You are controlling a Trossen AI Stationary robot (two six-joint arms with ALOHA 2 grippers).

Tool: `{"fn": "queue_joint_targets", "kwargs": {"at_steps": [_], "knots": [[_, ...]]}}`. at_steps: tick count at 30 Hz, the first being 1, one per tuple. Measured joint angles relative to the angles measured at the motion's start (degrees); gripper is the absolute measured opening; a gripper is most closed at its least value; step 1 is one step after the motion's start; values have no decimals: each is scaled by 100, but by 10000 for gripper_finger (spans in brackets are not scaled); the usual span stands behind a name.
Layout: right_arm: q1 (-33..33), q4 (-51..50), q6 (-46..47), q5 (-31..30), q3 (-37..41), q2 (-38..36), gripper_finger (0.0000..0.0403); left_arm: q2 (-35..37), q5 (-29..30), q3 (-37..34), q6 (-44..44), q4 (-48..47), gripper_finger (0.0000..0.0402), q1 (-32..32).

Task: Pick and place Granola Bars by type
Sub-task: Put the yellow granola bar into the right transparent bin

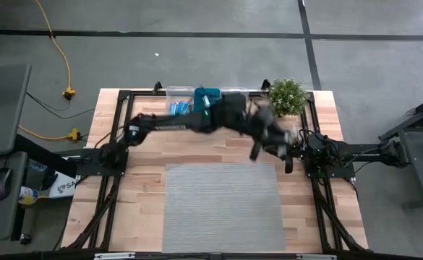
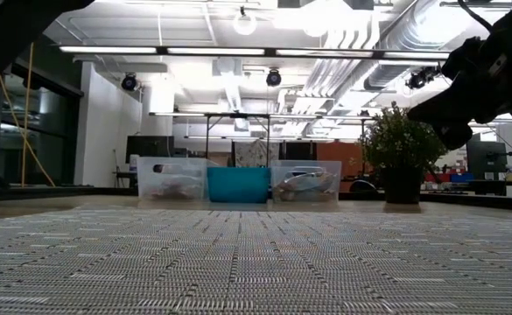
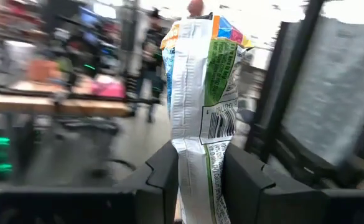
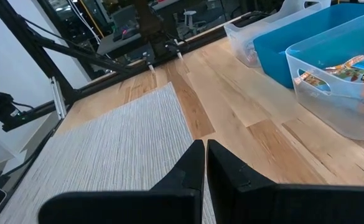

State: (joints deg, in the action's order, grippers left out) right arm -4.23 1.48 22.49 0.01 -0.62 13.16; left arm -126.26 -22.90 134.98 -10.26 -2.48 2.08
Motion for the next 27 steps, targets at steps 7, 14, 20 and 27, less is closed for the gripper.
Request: {"fn": "queue_joint_targets", "kwargs": {"at_steps": [7,14,20,27], "knots": [[0,2,0,-2,0,-3,0,509,201,2,343,-249,96,944],[0,2,1,-2,0,-4,0,798,243,2,361,-721,96,1996],[-2,2,1,-2,0,-5,0,804,-141,2,339,-751,96,2867],[0,2,0,-2,0,-3,0,810,-548,2,559,-934,96,3570]]}}
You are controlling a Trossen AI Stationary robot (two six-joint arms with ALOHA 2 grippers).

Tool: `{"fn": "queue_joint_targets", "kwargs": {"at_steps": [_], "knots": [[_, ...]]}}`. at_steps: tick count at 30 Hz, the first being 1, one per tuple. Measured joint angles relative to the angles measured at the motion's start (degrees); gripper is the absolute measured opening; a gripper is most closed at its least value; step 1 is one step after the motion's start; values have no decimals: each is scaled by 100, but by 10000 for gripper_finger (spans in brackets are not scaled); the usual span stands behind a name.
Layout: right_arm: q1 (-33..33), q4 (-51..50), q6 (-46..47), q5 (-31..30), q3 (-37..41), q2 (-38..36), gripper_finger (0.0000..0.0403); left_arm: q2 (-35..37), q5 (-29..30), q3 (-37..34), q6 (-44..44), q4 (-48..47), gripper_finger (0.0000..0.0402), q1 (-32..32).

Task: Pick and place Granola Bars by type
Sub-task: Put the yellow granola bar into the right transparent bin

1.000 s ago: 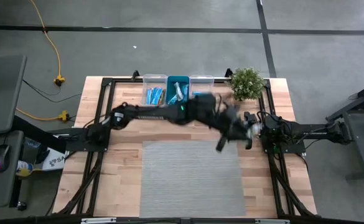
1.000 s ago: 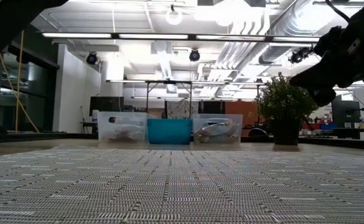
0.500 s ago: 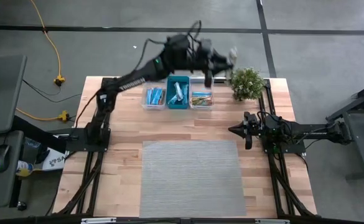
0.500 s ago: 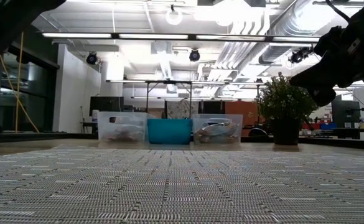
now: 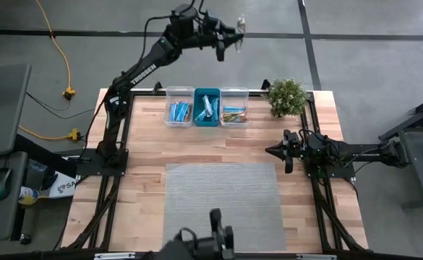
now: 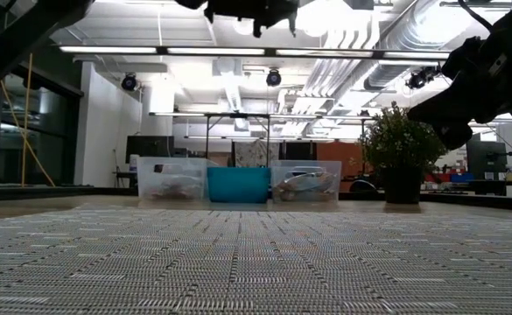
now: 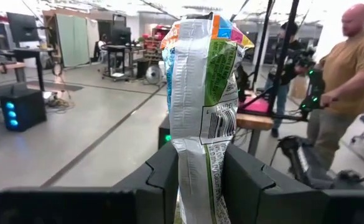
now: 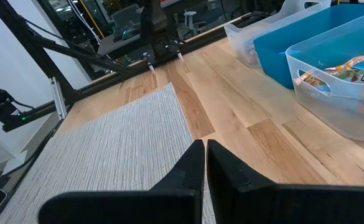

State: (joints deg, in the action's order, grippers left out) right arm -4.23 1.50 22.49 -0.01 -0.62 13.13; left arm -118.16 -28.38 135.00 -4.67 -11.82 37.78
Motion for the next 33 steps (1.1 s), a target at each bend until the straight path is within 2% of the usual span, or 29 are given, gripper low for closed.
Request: {"fn": "queue_joint_targets", "kwargs": {"at_steps": [6,10,16,22,28,33], "knots": [[0,0,0,0,0,0,0,3,-197,0,591,-347,96,243],[-1,0,1,0,0,0,0,3,-167,0,1314,-932,96,232],[0,0,1,2,0,0,0,-99,498,0,2682,-1826,96,-26],[0,0,0,2,0,-2,0,-674,829,0,3330,-1834,96,-410],[0,0,-1,0,0,0,0,-1192,1223,-2,4000,-2373,96,-610],[0,0,0,1,0,-2,0,-1530,1334,-2,4268,-2754,96,-628]]}}
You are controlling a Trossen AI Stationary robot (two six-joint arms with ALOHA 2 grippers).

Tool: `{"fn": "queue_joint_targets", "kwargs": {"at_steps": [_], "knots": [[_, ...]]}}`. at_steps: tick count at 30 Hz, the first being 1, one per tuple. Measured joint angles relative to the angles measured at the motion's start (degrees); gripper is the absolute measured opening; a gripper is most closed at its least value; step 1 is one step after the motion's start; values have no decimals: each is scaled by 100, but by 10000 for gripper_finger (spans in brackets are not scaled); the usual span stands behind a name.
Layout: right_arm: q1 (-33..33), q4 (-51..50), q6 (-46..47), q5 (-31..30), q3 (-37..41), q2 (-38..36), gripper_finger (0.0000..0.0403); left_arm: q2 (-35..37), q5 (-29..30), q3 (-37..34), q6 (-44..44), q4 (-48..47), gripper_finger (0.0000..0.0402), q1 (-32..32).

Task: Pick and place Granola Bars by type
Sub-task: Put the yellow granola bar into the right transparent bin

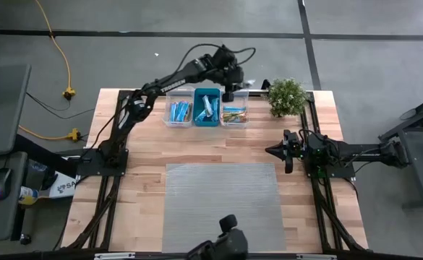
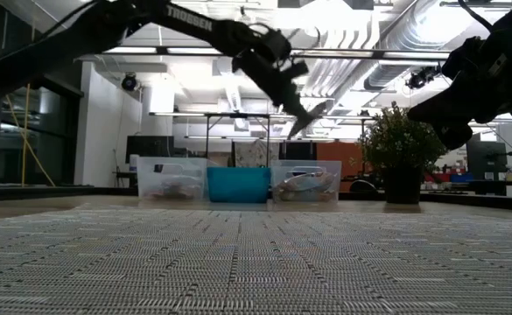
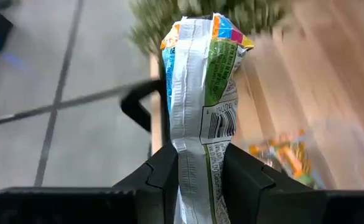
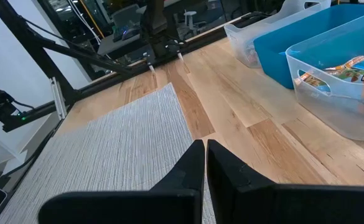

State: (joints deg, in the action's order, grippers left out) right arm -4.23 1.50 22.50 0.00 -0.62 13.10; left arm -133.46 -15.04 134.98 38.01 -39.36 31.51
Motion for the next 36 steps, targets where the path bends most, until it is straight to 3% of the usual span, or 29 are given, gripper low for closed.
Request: {"fn": "queue_joint_targets", "kwargs": {"at_steps": [12,36], "knots": [[-1,0,0,-1,0,1,0,-301,58,7,569,-974,96,-31],[0,0,0,1,0,2,0,-660,-72,-2,-325,-1071,96,-275]]}}
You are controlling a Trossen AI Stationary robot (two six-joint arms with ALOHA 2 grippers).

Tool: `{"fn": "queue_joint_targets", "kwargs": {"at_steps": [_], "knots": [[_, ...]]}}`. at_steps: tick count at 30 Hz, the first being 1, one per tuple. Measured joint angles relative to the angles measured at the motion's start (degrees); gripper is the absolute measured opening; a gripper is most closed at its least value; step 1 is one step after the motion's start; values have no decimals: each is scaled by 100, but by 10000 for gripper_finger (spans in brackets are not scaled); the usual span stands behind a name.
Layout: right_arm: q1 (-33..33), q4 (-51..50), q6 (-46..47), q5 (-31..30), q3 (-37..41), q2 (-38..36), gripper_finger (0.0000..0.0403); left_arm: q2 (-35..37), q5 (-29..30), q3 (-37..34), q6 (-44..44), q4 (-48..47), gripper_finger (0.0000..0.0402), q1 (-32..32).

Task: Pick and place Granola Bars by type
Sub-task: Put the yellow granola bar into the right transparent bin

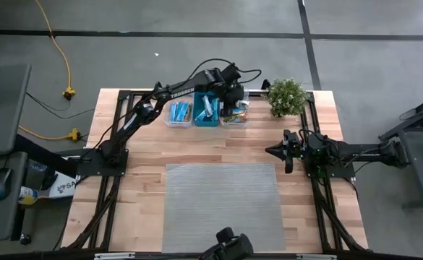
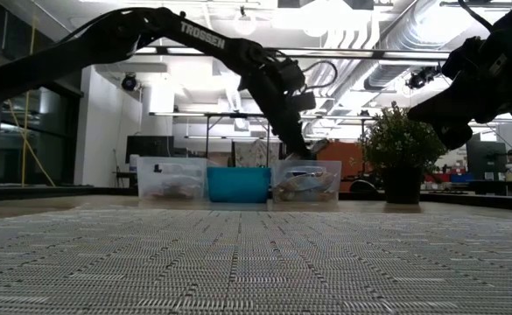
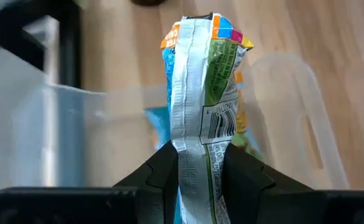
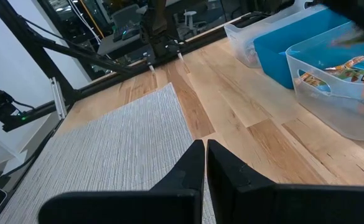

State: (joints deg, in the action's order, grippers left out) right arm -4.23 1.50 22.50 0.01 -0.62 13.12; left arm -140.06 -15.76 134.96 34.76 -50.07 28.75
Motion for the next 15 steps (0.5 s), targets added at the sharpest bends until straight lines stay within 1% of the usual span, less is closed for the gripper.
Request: {"fn": "queue_joint_targets", "kwargs": {"at_steps": [2,6,15], "knots": [[-1,0,-1,-2,0,-1,0,-45,-62,-11,-74,-94,96,0],[0,0,-2,-2,0,-2,0,-73,118,-13,-76,-80,96,-32],[-2,0,-1,-1,0,0,0,-95,153,-13,-47,-129,103,-31]]}}
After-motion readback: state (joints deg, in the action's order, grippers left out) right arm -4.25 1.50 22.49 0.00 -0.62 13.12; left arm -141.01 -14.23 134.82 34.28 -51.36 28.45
